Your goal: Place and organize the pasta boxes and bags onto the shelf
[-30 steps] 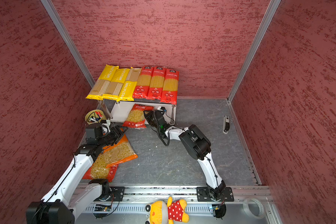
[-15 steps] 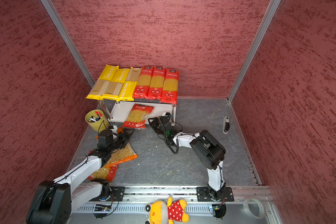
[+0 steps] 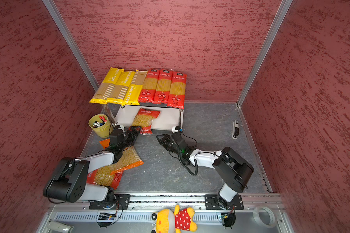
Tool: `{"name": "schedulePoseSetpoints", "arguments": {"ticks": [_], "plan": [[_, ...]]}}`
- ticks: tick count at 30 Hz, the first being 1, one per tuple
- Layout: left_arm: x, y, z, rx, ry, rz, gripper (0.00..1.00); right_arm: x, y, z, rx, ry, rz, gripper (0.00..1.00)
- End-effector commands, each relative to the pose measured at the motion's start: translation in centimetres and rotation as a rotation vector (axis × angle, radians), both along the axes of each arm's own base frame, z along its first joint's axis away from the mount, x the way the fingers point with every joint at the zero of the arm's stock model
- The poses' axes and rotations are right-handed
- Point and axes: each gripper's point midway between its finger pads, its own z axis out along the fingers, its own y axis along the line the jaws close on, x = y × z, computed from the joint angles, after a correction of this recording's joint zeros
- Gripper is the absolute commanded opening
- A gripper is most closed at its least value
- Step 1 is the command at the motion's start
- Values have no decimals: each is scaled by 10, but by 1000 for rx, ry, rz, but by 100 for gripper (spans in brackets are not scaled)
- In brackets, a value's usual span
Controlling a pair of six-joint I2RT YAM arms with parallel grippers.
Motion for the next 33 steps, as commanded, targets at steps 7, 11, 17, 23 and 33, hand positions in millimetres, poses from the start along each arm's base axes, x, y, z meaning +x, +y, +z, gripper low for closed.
{"name": "schedulePoseSetpoints", "arguments": {"ticks": [7, 11, 17, 23, 33], "plan": [[8, -23, -39, -37, 198, 7, 82, -1, -5, -1, 36, 5, -35, 49], [4, -24, -52, -82, 250, 0, 76, -2, -4, 0, 38, 6, -33, 49], [7, -28, -32, -82, 204, -47, 66, -3, -6, -6, 41, 20, -39, 48], [12, 0, -23, -37, 172, 10, 79, -3, -3, -6, 51, 26, -33, 49], [36, 13, -2, -156, -17, 11, 64, -5, 0, -11, 51, 36, -24, 48]]}}
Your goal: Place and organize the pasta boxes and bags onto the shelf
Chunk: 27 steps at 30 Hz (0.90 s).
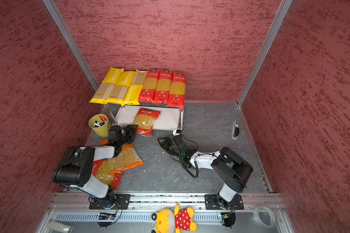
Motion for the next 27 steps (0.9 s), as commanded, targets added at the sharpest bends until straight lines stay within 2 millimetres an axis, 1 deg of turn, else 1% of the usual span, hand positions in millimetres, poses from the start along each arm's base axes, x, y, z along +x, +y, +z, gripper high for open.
{"name": "schedulePoseSetpoints", "arguments": {"ticks": [1, 3, 5, 9, 12, 15, 16, 18, 21, 24, 27], "plan": [[10, -9, 21, -29, -98, -37, 61, 0, 2, 0, 31, 13, -19, 48], [11, -12, 25, -37, -108, -42, 50, -1, 2, 0, 28, 13, -22, 48], [11, -15, 28, -54, -118, -49, 42, 0, 1, 0, 29, 13, -27, 48], [13, -20, 45, -56, -160, -57, 26, 0, 3, -1, 30, 18, -20, 48], [17, -22, 56, -24, -184, -68, 19, 0, 6, 0, 34, 19, -14, 48], [23, -19, 66, 14, -209, -73, 16, -2, 6, 0, 34, 19, -11, 48], [26, -15, 70, 28, -219, -69, 15, -2, 6, 0, 34, 19, -12, 48], [33, -2, 77, 69, -239, -47, 13, -2, 5, 0, 37, 21, -13, 48], [43, 19, 79, 134, -255, -14, 8, -3, 5, -1, 36, 22, -12, 48], [51, 38, 79, 163, -274, 21, 0, -4, 5, -1, 35, 22, -13, 48], [53, 60, 71, 177, -274, 89, 0, -4, 6, 0, 35, 21, -9, 48]]}}
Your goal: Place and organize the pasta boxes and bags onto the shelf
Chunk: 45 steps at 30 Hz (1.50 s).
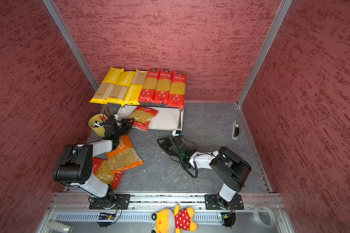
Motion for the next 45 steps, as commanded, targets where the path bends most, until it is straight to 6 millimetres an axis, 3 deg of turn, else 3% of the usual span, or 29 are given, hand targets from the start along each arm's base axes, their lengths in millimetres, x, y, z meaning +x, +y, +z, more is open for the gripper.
{"name": "schedulePoseSetpoints", "arguments": {"ticks": [1, 11, 16, 22, 28, 31, 35, 45], "plan": [[13, 32, 19, 66, -119, 103, 0, 0, 2, 3, 26, 10, -16, 48], [3, 75, -25, 23, -66, 299, 0, -2, 16, 5, 29, 10, 11, 48], [3, 91, -22, 30, -63, 316, 0, -4, 16, 5, 26, 9, 10, 48], [8, 61, -12, 52, -74, 235, 0, -4, 20, 2, 30, 14, 18, 48], [7, 74, -8, 41, -117, 350, 0, -8, 21, 5, 29, 10, 27, 49], [15, 65, 0, 77, -136, 340, 0, -10, 17, 4, 27, 11, 17, 49], [23, 59, -14, 75, -50, 289, 0, -11, 16, 5, 31, 8, 15, 49], [2, 66, -37, 17, 33, 302, 7, -11, 17, 5, 37, 4, 20, 48]]}}
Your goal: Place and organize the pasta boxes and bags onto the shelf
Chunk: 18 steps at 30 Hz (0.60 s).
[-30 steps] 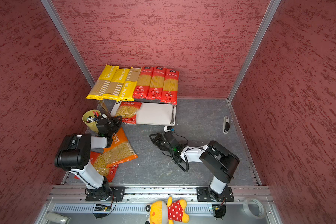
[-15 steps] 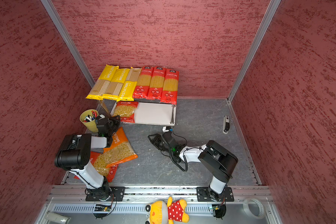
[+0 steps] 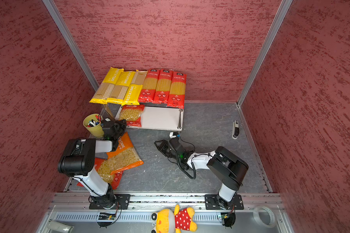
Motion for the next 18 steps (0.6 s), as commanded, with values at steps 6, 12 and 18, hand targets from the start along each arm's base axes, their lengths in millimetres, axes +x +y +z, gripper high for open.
{"name": "schedulePoseSetpoints", "arguments": {"ticks": [6, 12, 18], "plan": [[-12, 9, -6, -29, 55, 12, 33, 2, 3, 14, 46, -9, -16, 49], [-32, 13, 2, 19, 151, 59, 49, 2, 3, 9, 37, -4, -19, 49], [-56, 10, 14, 40, 198, 68, 55, 11, -1, 9, -88, -88, -1, 44]]}}
